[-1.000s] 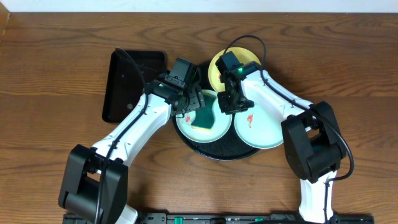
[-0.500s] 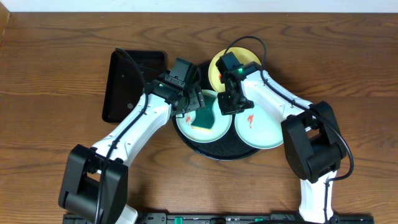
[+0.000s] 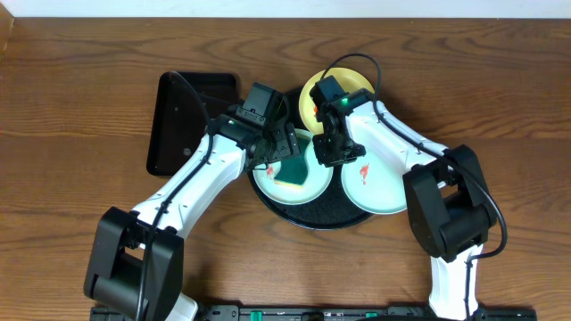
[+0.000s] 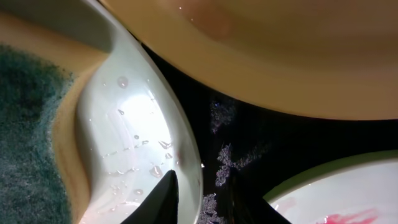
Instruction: Clean dirty plates on tray and stack at the side
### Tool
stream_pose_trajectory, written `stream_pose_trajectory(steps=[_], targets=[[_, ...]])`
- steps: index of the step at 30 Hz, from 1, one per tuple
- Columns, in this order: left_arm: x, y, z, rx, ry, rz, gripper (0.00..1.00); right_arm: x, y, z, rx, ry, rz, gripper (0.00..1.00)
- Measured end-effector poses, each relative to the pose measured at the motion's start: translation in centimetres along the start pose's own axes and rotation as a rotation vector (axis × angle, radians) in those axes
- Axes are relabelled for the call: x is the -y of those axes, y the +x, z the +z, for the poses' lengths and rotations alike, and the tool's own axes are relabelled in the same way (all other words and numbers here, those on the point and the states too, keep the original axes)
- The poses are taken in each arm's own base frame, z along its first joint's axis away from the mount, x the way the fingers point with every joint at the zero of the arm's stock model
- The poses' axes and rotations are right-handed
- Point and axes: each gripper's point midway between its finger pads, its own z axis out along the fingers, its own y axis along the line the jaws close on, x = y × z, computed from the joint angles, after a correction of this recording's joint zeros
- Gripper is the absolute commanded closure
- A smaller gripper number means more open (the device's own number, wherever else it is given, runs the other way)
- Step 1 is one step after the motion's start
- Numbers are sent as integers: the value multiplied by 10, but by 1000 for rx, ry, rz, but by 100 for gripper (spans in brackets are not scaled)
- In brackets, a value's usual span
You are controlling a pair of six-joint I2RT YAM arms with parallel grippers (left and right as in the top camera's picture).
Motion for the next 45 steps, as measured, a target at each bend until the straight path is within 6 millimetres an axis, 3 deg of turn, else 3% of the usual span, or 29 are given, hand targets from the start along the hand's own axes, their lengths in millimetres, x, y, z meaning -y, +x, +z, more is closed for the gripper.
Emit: stream_pose_trajectory(steps=[6, 7, 11, 15, 24, 30, 36, 45], targets=[[1, 1, 0, -6, 4, 0, 14, 1, 2, 3, -2, 1, 1, 80], [1, 1, 0, -7, 4, 0, 14, 1, 2, 4, -2, 1, 1, 87], [1, 2, 0, -9, 5, 0, 14, -1, 3, 5, -4, -9, 8, 99], [1, 2, 0, -8, 6, 0, 16, -2, 2, 5, -2, -17, 14, 99], [10, -4, 0, 18, 39, 20, 34, -2, 2, 5, -2, -17, 13, 99], [27, 4, 2, 10, 78, 88, 34, -2, 2, 5, -1, -17, 13, 99], [31, 2, 8, 16, 89, 106, 32, -2, 2, 5, -1, -17, 13, 99], [18, 6, 32, -17, 32, 104, 31, -2, 2, 5, -1, -16, 12, 99]])
